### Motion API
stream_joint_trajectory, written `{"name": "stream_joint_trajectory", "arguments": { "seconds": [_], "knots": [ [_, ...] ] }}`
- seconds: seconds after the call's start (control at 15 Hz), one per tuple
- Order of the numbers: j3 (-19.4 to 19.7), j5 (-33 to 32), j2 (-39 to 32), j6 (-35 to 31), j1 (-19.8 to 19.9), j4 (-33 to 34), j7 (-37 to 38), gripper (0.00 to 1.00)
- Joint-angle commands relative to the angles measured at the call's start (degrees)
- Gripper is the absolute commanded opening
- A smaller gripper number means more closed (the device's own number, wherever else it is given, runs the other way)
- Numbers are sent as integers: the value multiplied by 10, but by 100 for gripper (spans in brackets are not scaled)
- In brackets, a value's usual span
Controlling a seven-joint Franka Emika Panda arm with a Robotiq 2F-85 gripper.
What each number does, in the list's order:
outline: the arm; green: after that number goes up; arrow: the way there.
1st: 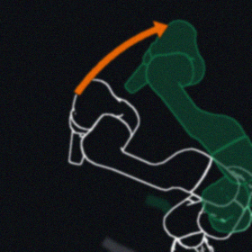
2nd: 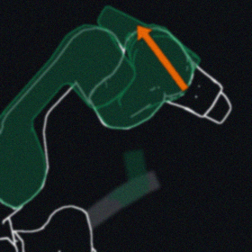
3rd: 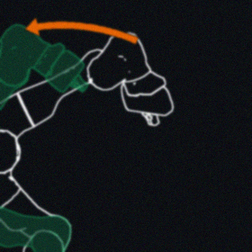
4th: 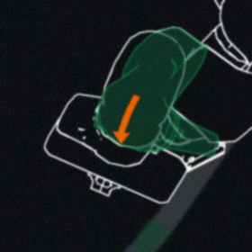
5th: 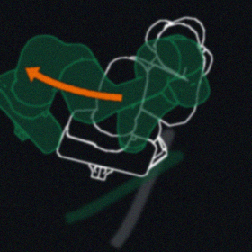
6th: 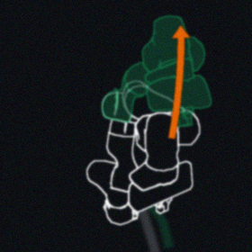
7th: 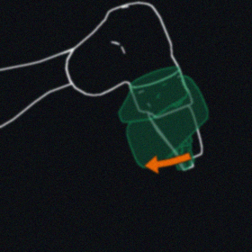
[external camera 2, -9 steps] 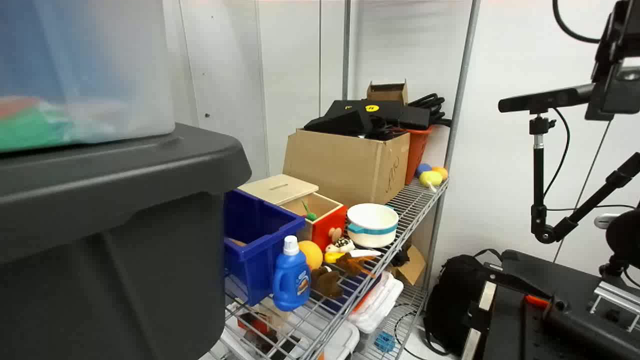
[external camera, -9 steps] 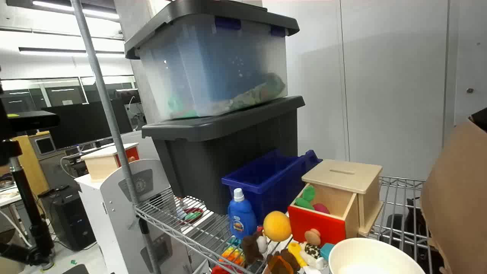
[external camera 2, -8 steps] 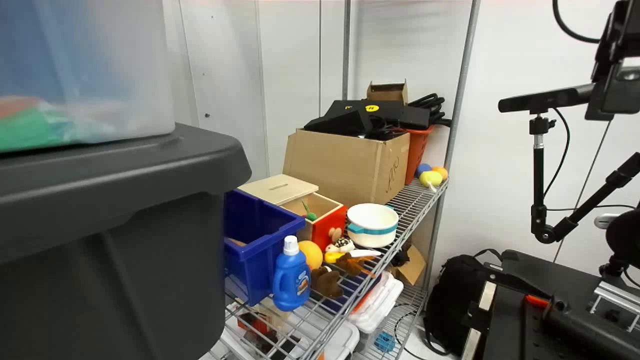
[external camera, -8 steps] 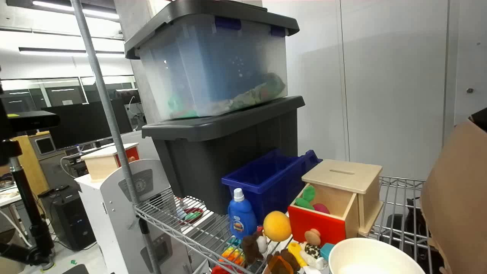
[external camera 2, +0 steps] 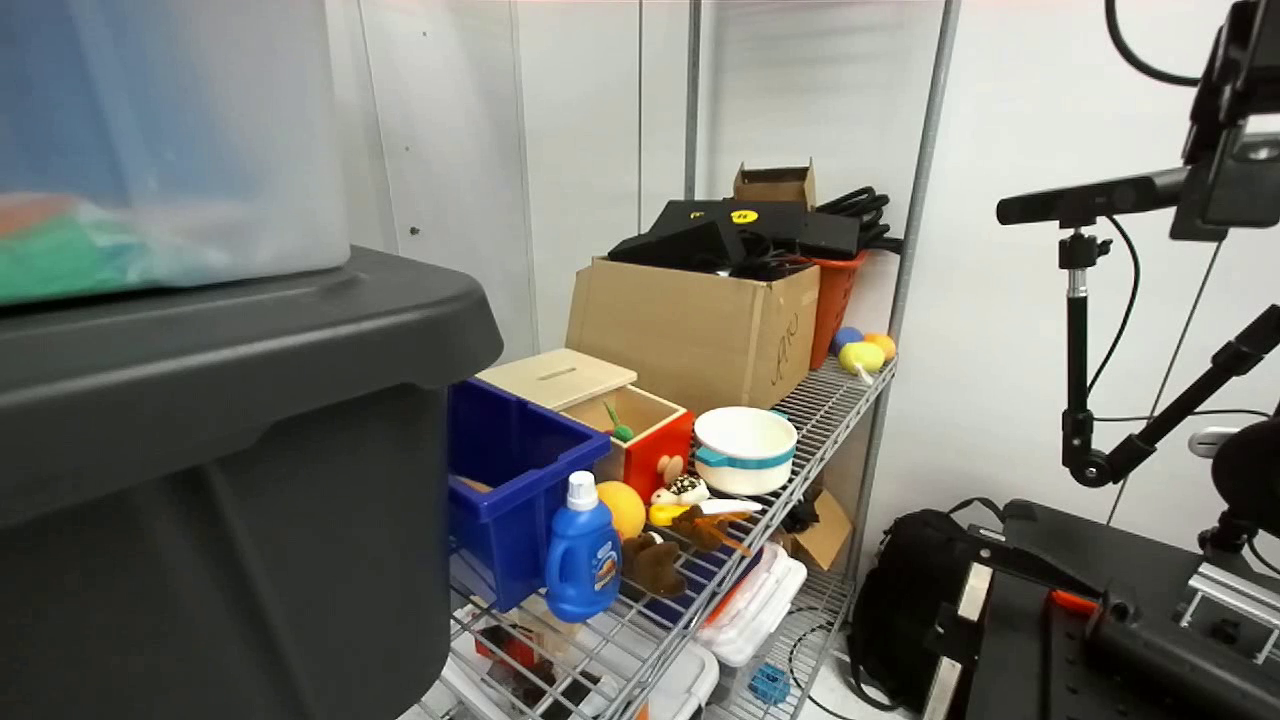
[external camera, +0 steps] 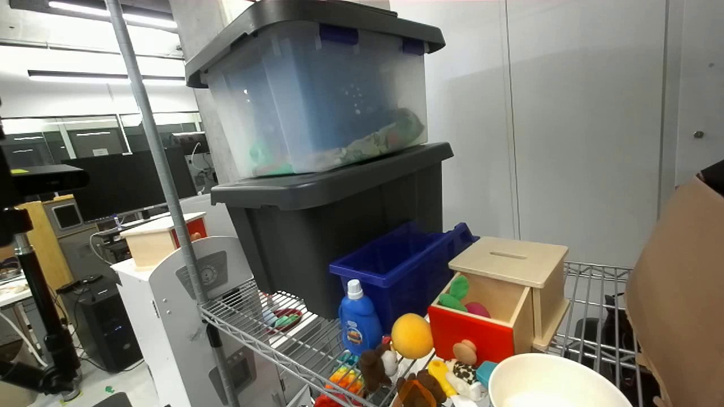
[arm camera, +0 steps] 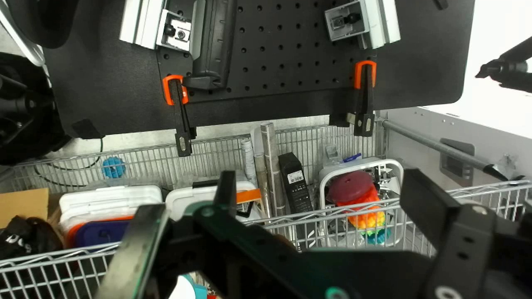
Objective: Put the brown bear with the orange ribbon in the dish
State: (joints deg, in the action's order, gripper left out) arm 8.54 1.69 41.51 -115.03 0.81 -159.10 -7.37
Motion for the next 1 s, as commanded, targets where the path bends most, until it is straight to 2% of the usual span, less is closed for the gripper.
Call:
{"name": "stream_joint_trajectory", "arguments": {
  "seconds": [0.0, 0.6, 0.93],
  "knots": [
    [-7, 5, -1, 1, 8, 1, -4, 100],
    [-2, -13, -19, 38, 27, 28, -8, 100],
    [-3, -28, -50, 62, 40, 64, -8, 100]
  ]
}}
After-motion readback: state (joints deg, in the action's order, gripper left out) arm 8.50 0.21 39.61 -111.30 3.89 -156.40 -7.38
